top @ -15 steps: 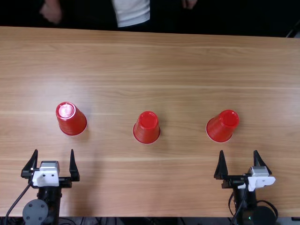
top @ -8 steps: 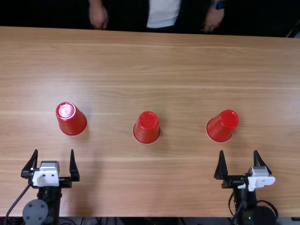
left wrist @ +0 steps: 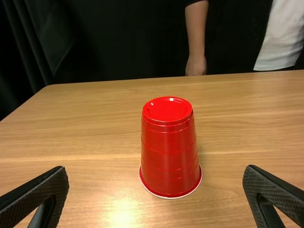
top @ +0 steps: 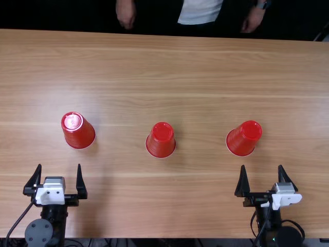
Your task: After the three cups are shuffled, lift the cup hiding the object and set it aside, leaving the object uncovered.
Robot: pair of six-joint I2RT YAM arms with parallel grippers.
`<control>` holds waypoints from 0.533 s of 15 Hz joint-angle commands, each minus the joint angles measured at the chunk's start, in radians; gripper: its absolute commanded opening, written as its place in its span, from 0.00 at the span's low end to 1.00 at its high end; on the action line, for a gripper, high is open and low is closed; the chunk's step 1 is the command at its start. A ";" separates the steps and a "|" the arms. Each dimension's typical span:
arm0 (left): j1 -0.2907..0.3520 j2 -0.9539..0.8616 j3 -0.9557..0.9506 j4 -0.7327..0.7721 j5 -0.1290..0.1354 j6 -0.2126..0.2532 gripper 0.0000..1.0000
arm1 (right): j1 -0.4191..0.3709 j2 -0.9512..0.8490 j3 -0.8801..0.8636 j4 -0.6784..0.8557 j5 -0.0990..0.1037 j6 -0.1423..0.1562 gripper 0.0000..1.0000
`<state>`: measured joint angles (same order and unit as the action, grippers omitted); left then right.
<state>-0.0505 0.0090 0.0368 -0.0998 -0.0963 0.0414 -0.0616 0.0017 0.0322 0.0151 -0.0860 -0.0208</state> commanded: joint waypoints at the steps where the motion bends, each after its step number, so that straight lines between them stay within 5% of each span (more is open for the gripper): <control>1: 0.005 -0.009 -0.037 -0.005 0.012 0.008 1.00 | -0.004 -0.002 -0.014 0.006 0.000 0.004 1.00; 5: 0.005 -0.009 -0.037 -0.003 0.010 -0.005 1.00 | -0.009 -0.002 -0.006 0.008 0.011 0.006 1.00; 8: 0.005 -0.009 -0.026 -0.009 0.013 -0.003 1.00 | -0.010 -0.002 0.058 0.006 0.053 -0.003 1.00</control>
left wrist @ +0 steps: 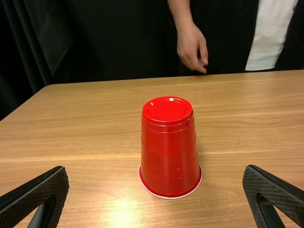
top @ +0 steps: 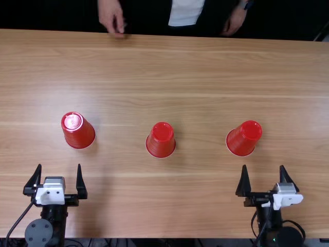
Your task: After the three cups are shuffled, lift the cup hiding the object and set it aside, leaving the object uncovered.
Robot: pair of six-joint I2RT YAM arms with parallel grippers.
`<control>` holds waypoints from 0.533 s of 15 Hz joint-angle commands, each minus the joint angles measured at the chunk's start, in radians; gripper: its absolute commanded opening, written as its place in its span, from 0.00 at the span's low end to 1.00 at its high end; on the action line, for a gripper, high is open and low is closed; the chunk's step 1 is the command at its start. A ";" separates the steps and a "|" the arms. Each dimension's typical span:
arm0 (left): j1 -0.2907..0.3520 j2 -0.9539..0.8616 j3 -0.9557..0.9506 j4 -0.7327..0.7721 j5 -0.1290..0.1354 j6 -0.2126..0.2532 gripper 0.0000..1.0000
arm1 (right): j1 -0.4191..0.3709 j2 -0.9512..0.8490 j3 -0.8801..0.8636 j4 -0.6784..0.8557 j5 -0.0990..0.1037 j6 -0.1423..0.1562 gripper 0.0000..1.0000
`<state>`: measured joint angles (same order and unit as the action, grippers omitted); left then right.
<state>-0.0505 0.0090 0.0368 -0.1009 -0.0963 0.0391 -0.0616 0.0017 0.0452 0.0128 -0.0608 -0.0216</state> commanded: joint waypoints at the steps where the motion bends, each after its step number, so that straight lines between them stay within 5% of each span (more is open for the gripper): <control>1: 0.006 -0.009 0.003 -0.011 0.015 0.000 1.00 | -0.012 -0.002 0.061 0.008 0.031 -0.002 1.00; 8: 0.015 0.244 0.339 -0.173 -0.007 -0.011 1.00 | -0.010 0.067 0.271 -0.018 0.028 -0.006 1.00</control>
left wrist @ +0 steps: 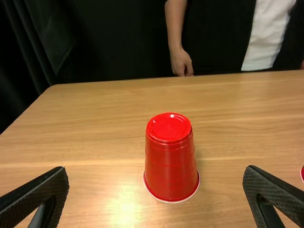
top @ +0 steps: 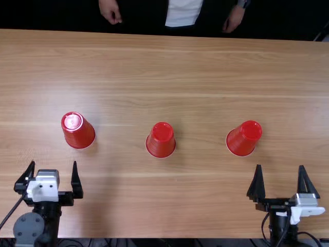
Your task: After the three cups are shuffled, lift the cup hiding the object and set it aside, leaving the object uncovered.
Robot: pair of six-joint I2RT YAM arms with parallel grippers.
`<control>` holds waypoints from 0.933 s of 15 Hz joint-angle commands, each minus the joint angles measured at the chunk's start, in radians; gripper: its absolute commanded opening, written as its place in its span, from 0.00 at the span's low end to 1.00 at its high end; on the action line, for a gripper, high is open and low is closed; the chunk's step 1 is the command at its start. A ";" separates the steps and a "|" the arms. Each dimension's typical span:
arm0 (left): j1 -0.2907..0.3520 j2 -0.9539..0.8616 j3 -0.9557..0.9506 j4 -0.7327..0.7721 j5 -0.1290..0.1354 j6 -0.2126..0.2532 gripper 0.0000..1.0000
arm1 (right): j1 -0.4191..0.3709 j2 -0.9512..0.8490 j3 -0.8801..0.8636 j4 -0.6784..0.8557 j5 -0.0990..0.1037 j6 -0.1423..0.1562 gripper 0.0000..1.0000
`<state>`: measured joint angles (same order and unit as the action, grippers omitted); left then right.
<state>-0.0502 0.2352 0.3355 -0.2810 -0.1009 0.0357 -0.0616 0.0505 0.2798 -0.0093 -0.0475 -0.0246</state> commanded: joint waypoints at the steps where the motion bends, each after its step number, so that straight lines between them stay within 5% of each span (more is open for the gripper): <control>1: 0.019 0.073 0.106 -0.049 -0.002 -0.030 1.00 | -0.010 0.058 0.084 -0.018 0.014 -0.003 1.00; 3: 0.036 0.190 0.252 -0.159 -0.002 -0.071 1.00 | -0.010 0.153 0.177 -0.064 0.016 -0.005 1.00; 14: 0.049 0.871 1.165 -0.958 -0.002 -0.071 1.00 | -0.003 0.847 0.921 -0.811 0.016 -0.023 1.00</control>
<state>-0.0113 1.0859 1.4731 -1.2407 -0.1005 -0.0299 -0.0616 0.8864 1.1652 -0.8345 -0.0406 -0.0463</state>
